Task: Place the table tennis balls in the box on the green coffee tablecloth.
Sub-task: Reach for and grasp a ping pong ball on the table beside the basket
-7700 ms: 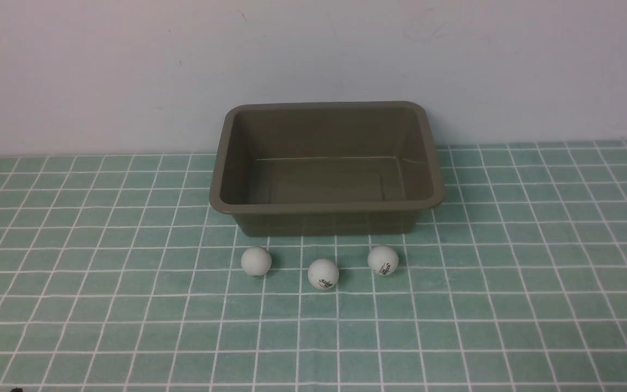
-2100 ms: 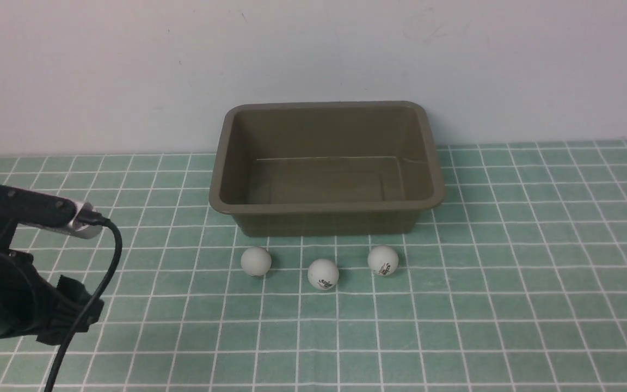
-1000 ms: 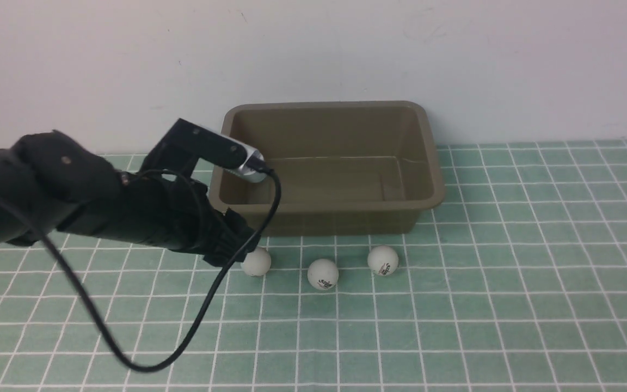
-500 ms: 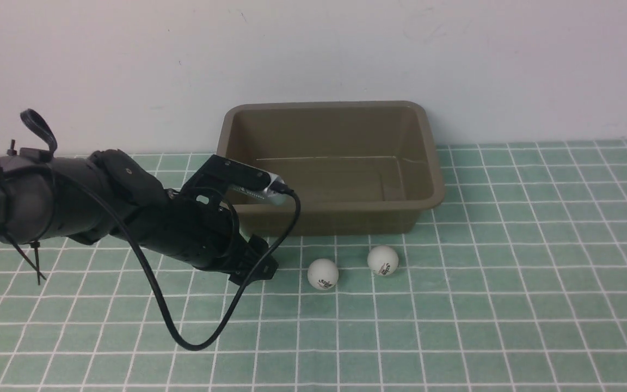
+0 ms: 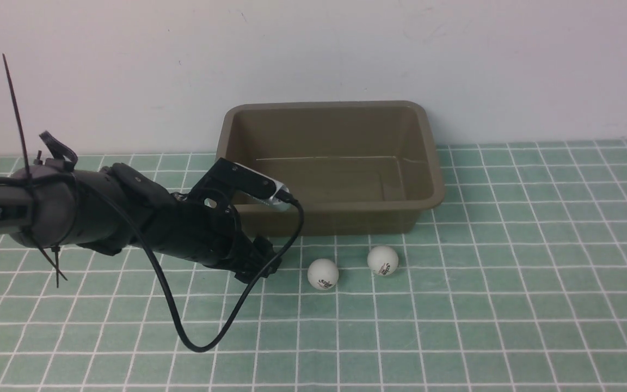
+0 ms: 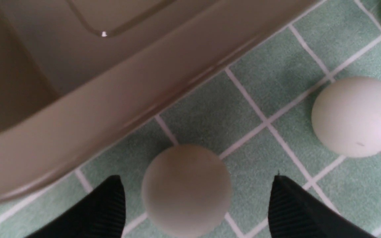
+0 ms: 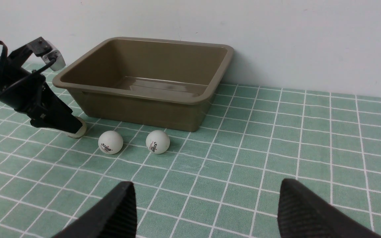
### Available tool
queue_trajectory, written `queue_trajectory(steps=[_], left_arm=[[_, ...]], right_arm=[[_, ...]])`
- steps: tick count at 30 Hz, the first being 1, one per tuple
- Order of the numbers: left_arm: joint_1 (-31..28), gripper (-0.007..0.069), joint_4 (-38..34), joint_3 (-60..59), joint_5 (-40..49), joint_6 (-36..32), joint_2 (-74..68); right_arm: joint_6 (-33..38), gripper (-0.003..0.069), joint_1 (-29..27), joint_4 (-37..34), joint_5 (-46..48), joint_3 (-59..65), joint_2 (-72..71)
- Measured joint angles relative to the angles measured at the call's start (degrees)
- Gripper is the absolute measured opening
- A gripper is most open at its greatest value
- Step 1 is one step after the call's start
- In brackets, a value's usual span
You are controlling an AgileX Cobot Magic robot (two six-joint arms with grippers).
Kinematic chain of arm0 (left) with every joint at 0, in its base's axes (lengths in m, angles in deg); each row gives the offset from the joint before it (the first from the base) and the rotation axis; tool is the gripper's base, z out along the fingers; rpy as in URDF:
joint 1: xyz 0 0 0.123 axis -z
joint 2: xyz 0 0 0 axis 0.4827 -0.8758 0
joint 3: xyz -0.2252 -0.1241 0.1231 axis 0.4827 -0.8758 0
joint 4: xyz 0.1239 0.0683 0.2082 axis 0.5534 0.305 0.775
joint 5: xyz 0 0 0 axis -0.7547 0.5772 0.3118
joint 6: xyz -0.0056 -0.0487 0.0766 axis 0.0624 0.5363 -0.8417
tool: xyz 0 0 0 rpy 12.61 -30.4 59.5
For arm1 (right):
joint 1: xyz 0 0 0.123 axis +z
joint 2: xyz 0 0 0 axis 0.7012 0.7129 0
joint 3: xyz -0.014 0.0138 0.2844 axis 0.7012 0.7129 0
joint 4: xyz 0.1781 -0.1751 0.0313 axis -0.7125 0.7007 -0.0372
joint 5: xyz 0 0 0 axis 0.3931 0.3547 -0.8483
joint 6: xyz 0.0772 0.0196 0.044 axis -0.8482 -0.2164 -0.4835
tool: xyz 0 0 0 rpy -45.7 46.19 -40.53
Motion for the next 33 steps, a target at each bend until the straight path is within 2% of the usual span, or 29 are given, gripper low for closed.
queue_trajectory(steps=[7, 11, 13, 17, 33], left_arm=[[0.00, 0.0519, -14.14, 0.00, -0.97, -14.51, -2.07], [0.00, 0.0460, -23.27, 0.00, -1.61, -22.97, -3.64], [0.00, 0.0424, -25.07, 0.00, -2.05, -24.36, -3.90], [0.00, 0.0290, -26.62, 0.00, -2.49, -25.78, -3.97], [0.00, 0.0293, -22.78, 0.00, -2.20, -25.60, -3.67]], right_arm=[[-0.05, 0.0516, 0.00, 0.00, 0.00, 0.00, 0.00], [-0.05, 0.0516, 0.00, 0.00, 0.00, 0.00, 0.00], [-0.05, 0.0516, 0.00, 0.00, 0.00, 0.00, 0.00], [-0.01, 0.0516, 0.00, 0.00, -0.05, 0.00, 0.00], [-0.01, 0.0516, 0.00, 0.68, -2.80, 0.00, 0.00]])
